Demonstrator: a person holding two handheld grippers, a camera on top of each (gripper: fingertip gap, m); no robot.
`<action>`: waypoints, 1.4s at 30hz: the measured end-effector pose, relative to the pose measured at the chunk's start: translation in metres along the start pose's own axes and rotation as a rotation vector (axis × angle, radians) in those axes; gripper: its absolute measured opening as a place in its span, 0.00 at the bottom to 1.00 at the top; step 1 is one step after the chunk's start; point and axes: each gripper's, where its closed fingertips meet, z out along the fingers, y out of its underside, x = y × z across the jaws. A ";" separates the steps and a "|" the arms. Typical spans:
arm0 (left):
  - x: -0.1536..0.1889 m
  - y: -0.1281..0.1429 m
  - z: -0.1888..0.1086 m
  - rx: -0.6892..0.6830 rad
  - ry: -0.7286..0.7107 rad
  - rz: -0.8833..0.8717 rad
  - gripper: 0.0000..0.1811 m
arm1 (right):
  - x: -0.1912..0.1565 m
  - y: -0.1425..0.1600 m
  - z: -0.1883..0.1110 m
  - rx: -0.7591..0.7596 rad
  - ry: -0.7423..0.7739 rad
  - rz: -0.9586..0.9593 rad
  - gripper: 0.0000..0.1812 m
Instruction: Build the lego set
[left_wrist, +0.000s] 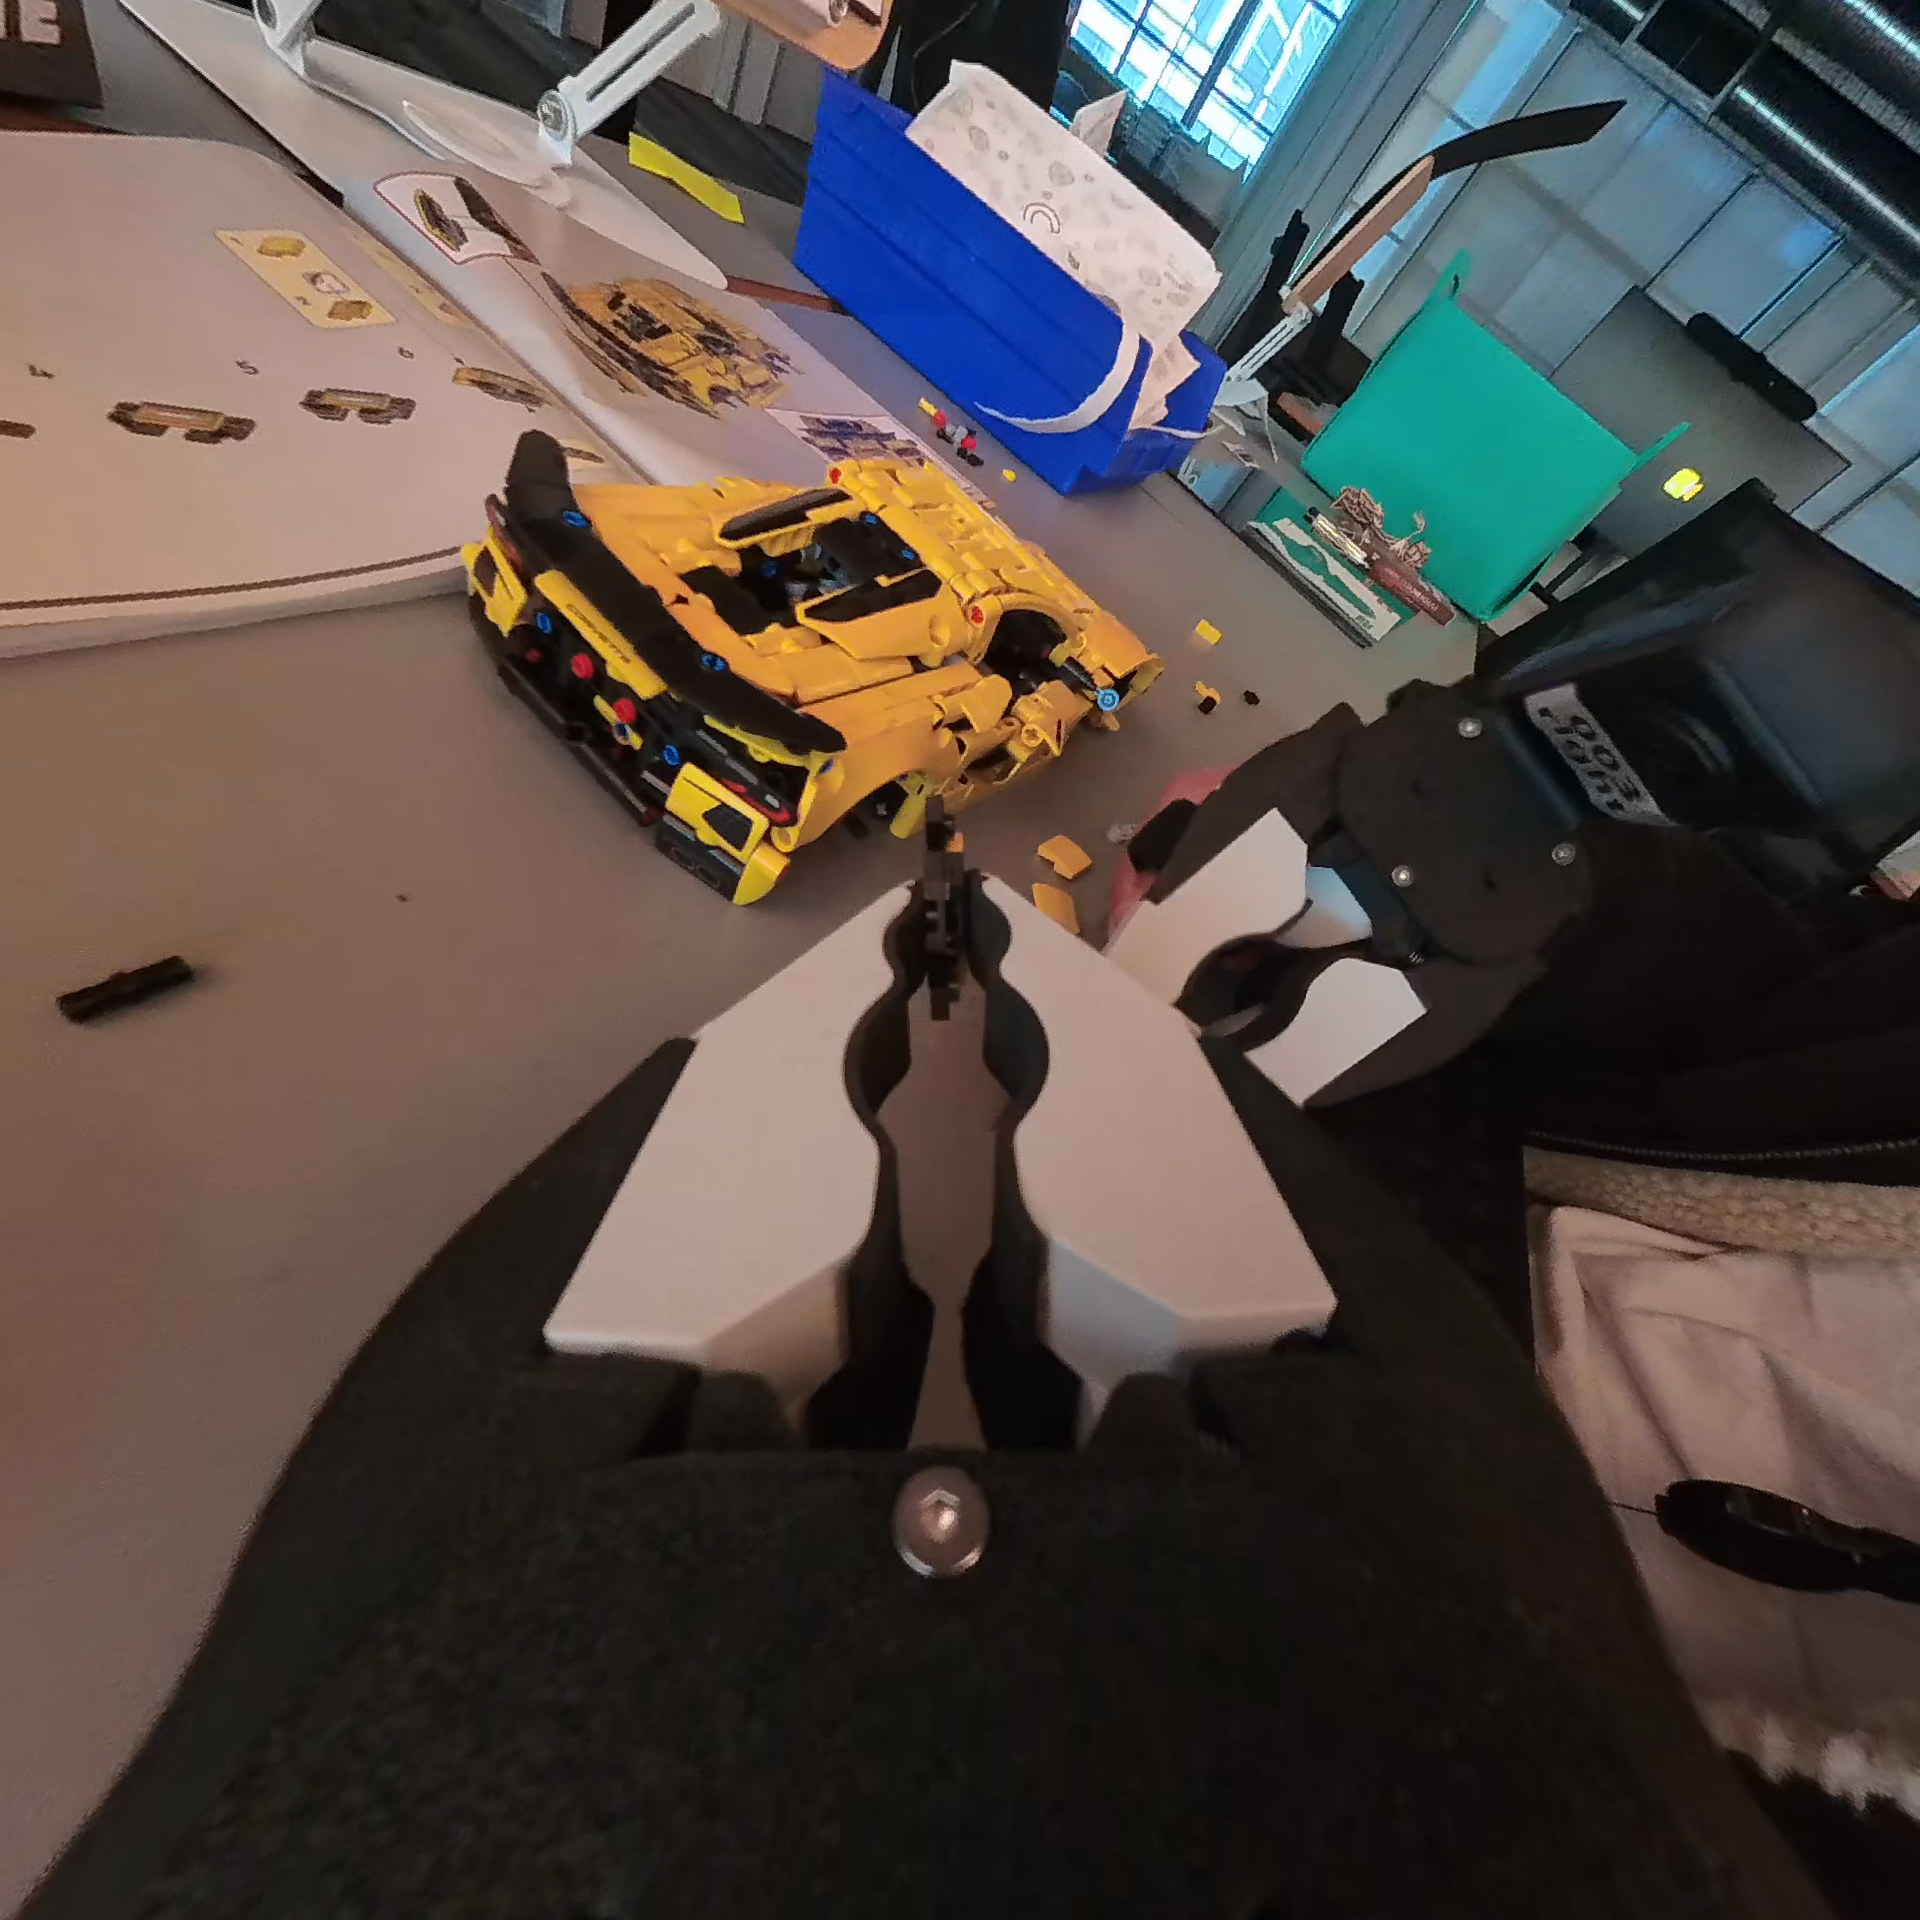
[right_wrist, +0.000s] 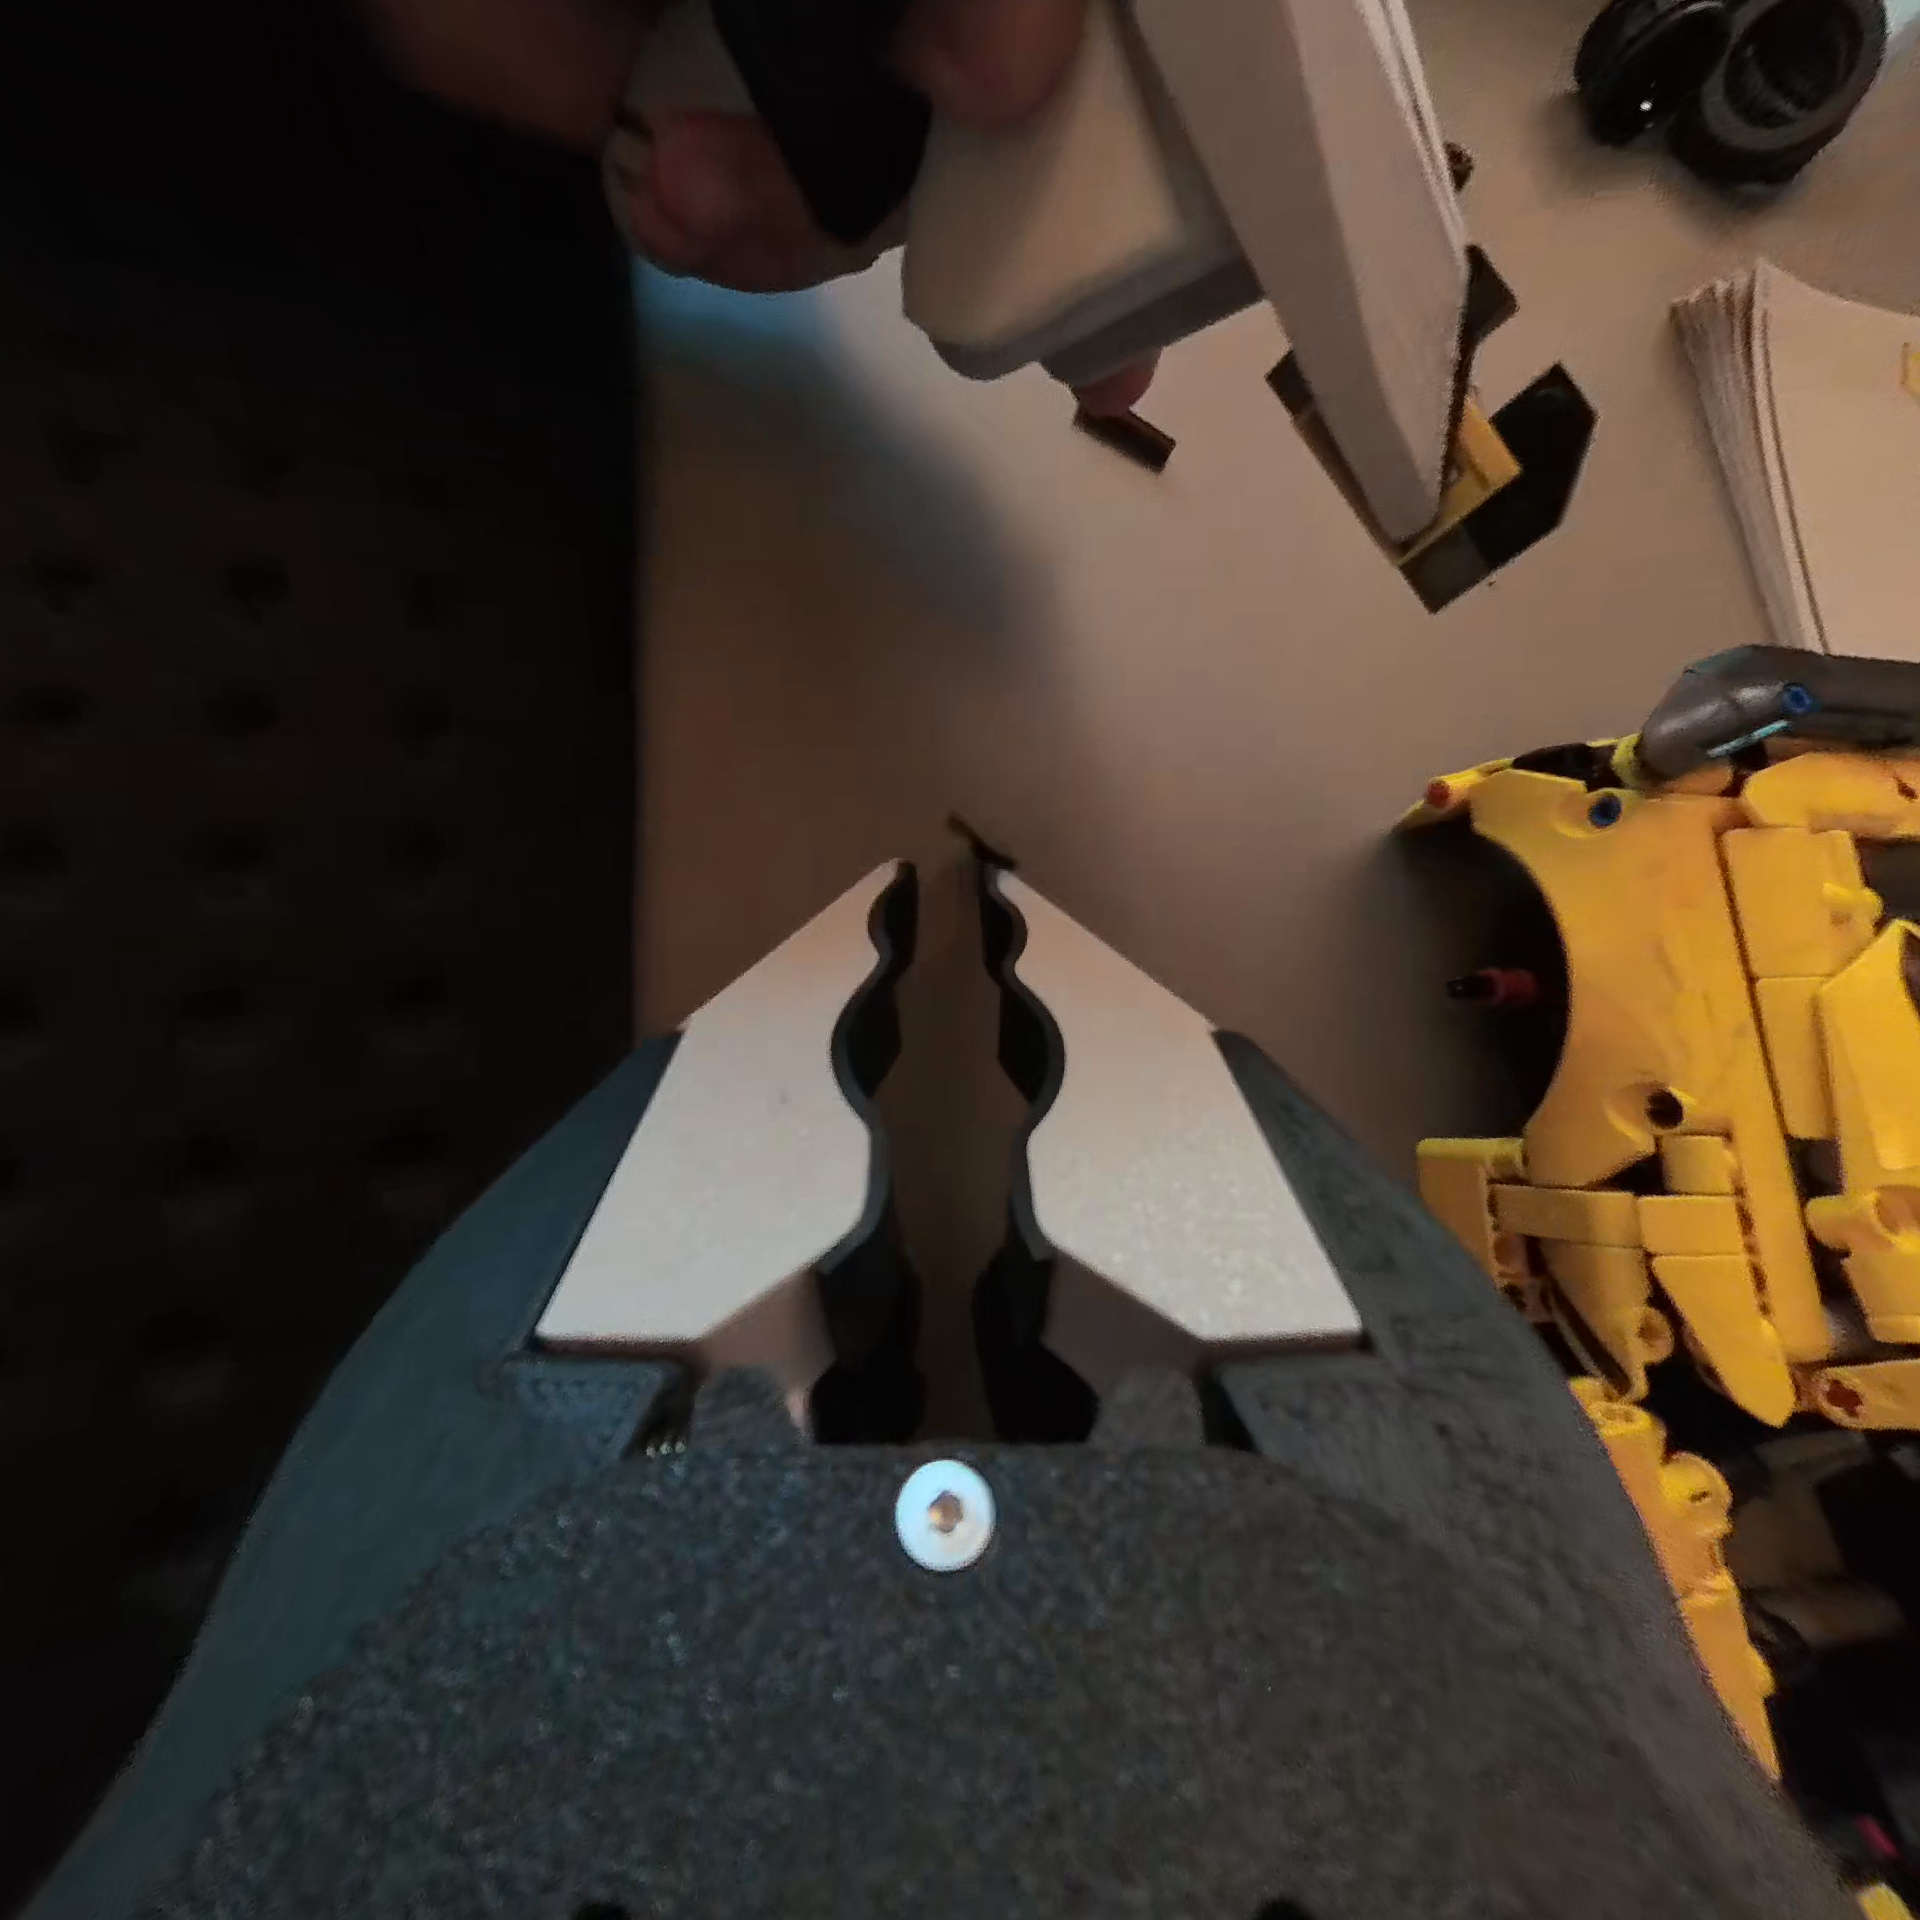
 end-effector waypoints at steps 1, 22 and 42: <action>0.000 0.000 0.000 0.000 0.002 -0.001 0.03 | -0.001 0.000 0.000 -0.002 -0.001 -0.003 0.06; -0.004 -0.004 -0.004 0.031 -0.002 -0.033 0.03 | 0.009 -0.017 0.017 -0.023 -0.032 0.099 0.11; -0.003 -0.008 -0.006 0.057 0.019 -0.055 0.03 | -0.008 -0.020 0.010 -0.025 -0.152 0.173 0.09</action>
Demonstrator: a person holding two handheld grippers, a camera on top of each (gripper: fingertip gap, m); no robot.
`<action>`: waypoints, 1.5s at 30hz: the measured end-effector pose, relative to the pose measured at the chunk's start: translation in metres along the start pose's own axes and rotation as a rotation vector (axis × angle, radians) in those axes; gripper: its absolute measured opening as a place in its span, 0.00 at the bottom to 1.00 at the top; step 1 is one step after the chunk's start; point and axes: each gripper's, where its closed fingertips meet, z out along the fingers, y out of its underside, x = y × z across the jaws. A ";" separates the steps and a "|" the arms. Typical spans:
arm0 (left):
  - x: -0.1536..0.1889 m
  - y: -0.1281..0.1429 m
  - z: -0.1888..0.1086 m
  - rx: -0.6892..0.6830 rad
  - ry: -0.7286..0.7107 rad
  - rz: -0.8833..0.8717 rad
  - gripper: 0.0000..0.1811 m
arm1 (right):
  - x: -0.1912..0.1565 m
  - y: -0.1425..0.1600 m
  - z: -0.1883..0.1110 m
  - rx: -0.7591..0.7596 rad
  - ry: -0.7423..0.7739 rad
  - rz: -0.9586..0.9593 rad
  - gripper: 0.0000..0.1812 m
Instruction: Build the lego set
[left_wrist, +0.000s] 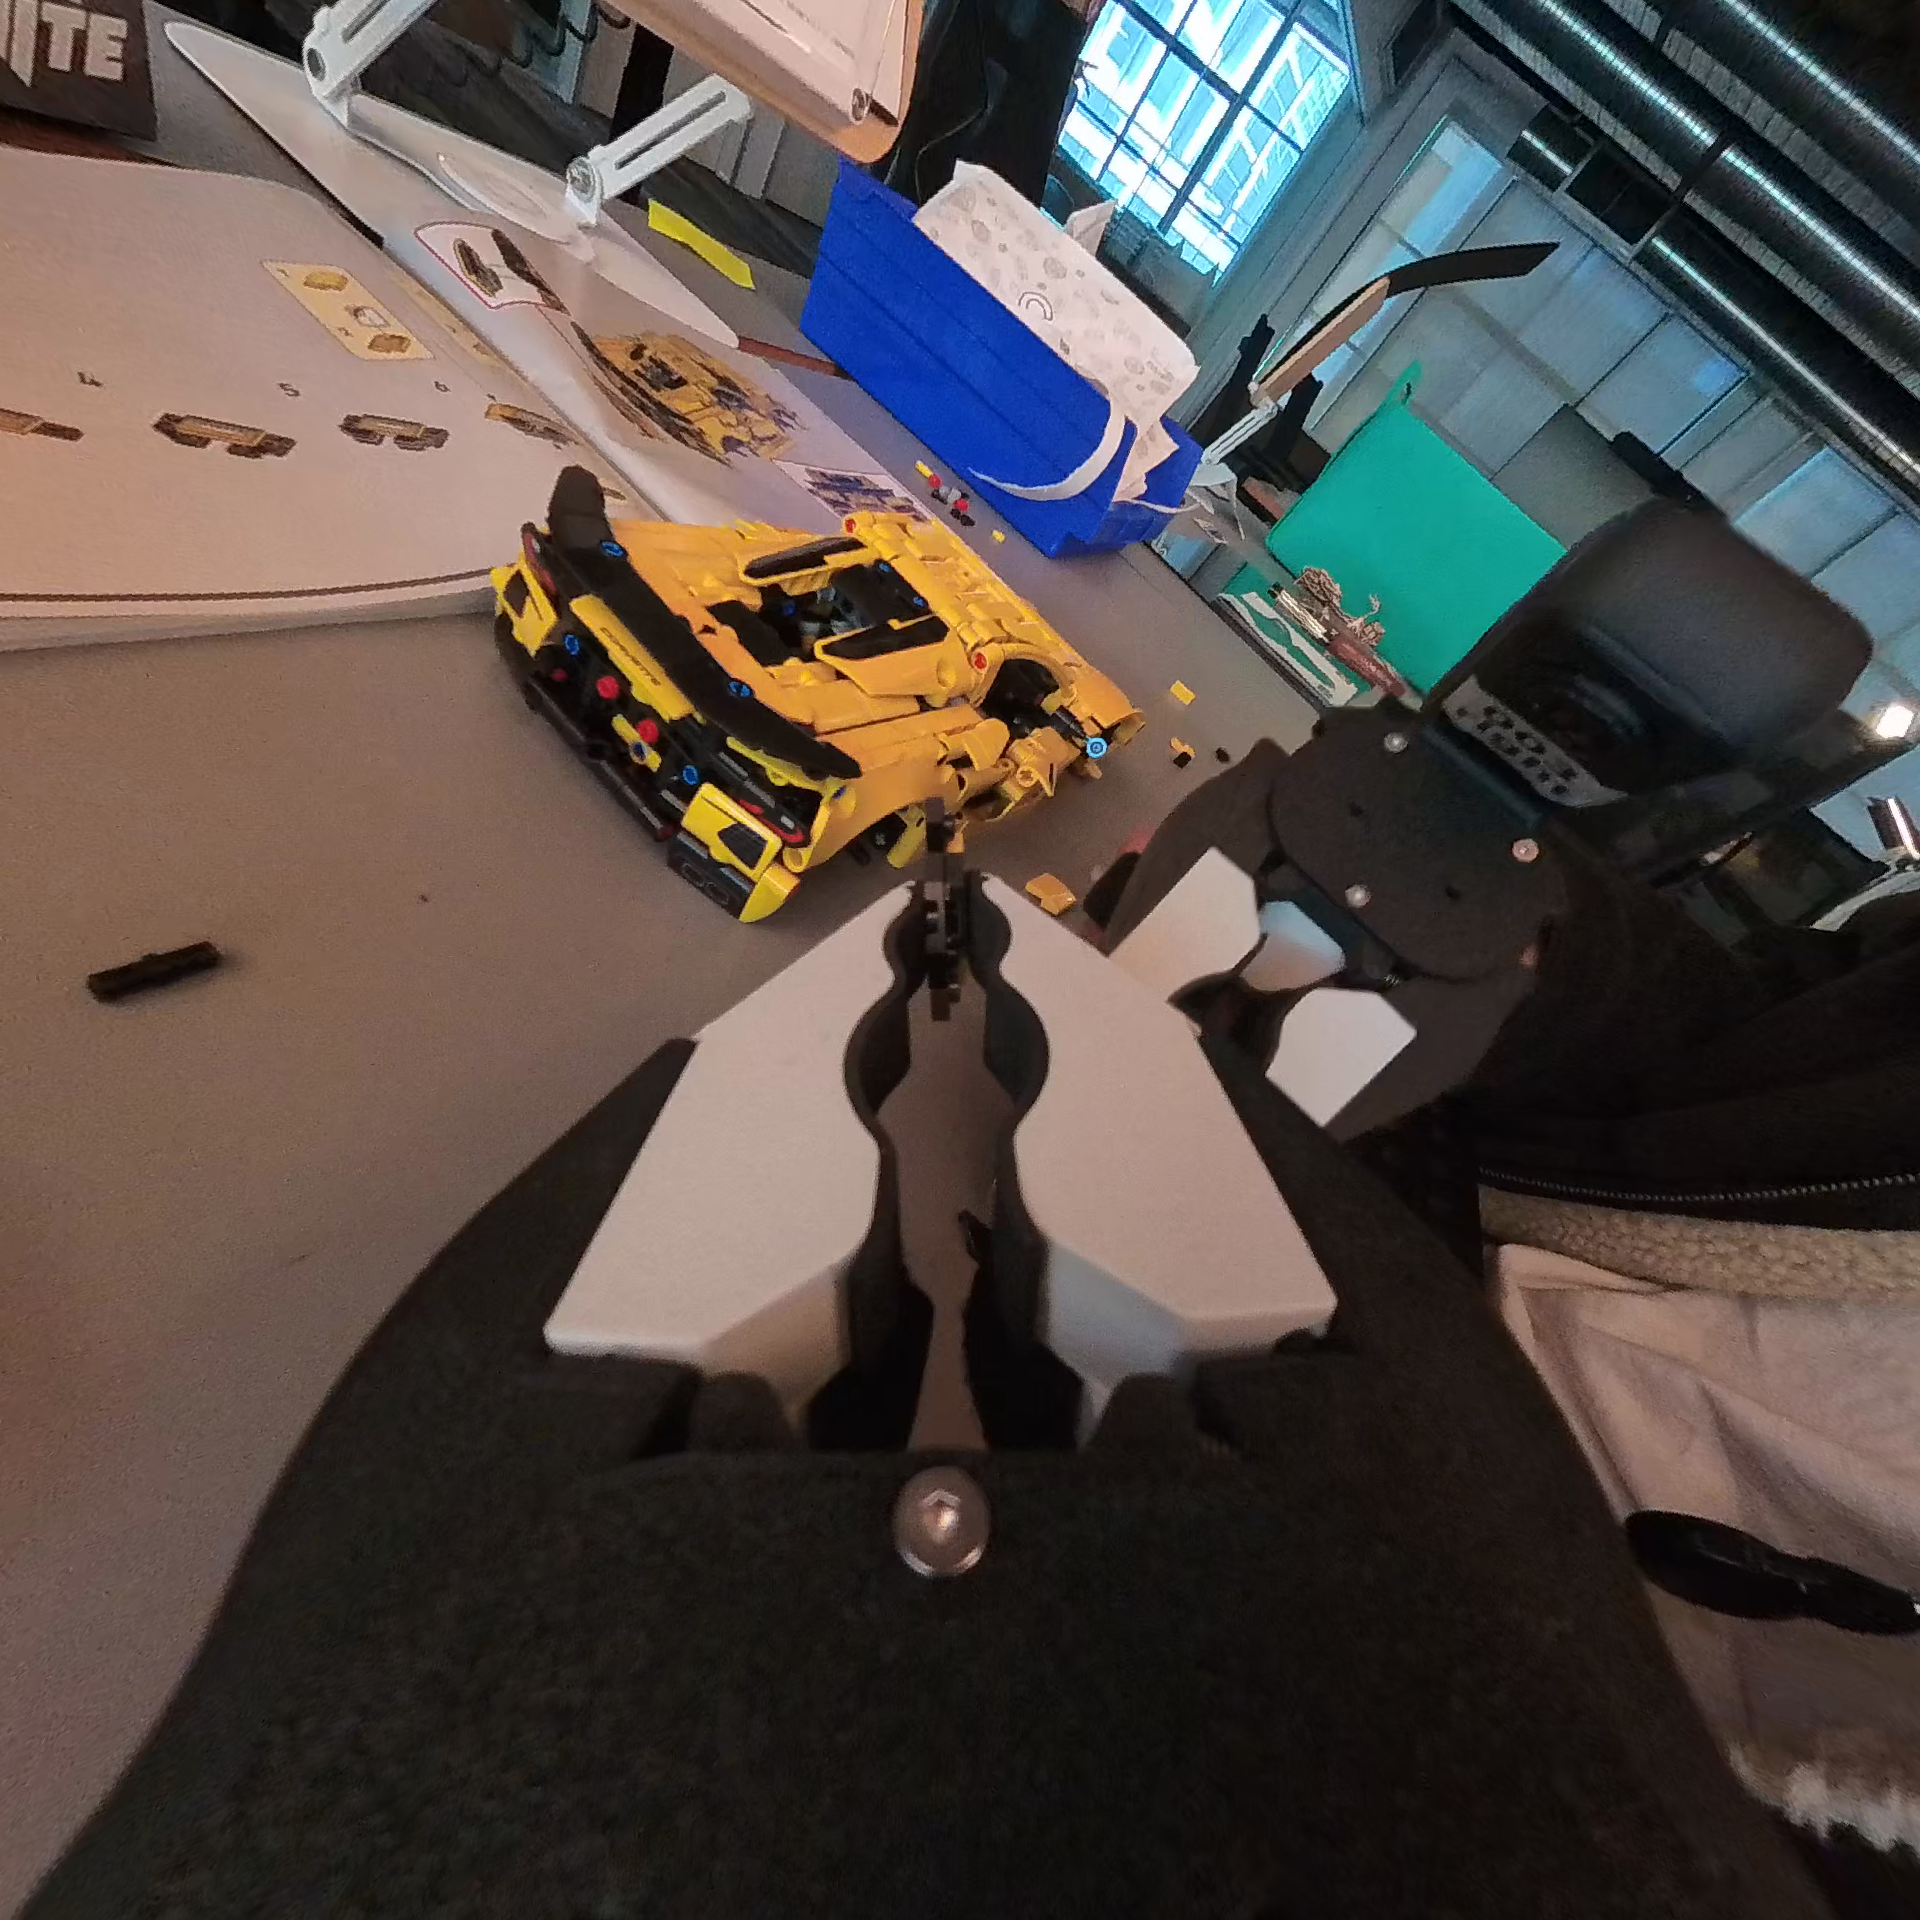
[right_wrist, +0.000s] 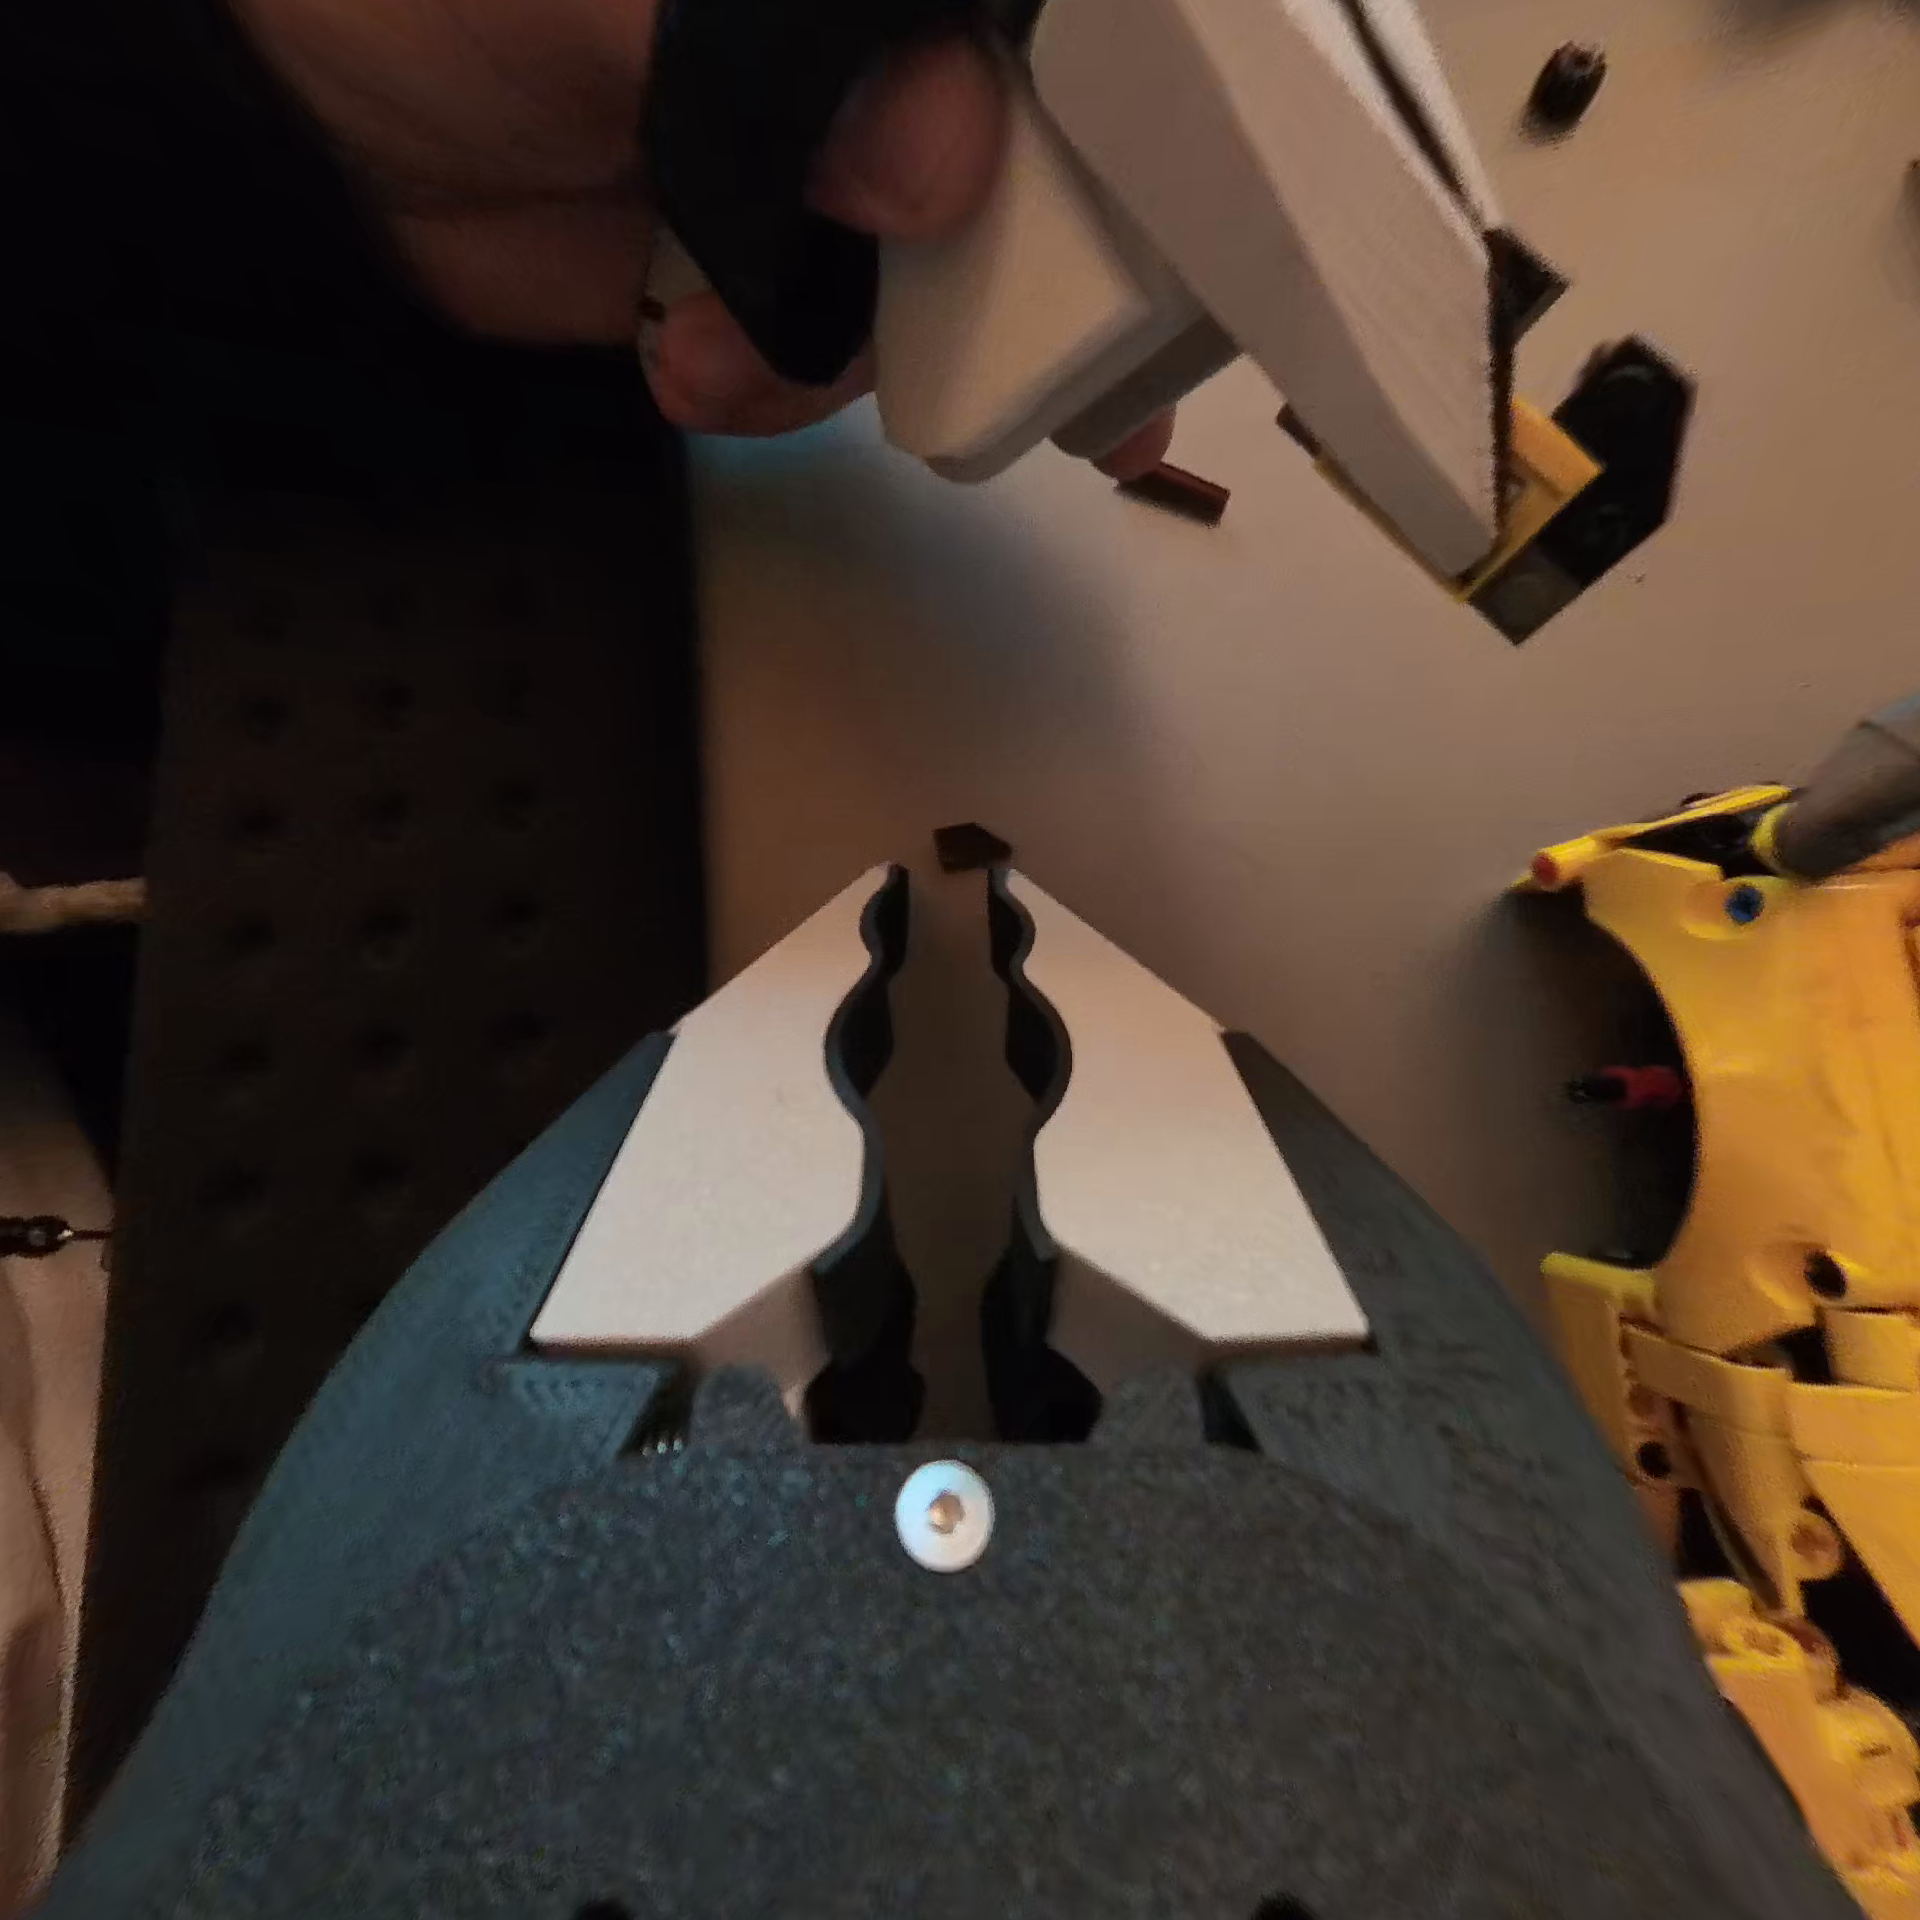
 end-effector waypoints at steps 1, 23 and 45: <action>0.000 0.000 0.000 0.000 0.001 -0.001 0.03 | 0.001 -0.002 -0.003 0.017 0.000 -0.014 0.09; 0.002 0.003 0.002 -0.014 0.023 -0.013 0.03 | -0.001 -0.002 0.011 0.020 -0.103 -0.277 0.07; 0.024 -0.013 -0.006 0.091 0.214 -0.138 0.03 | 0.055 -0.090 -0.065 0.481 0.333 0.035 0.06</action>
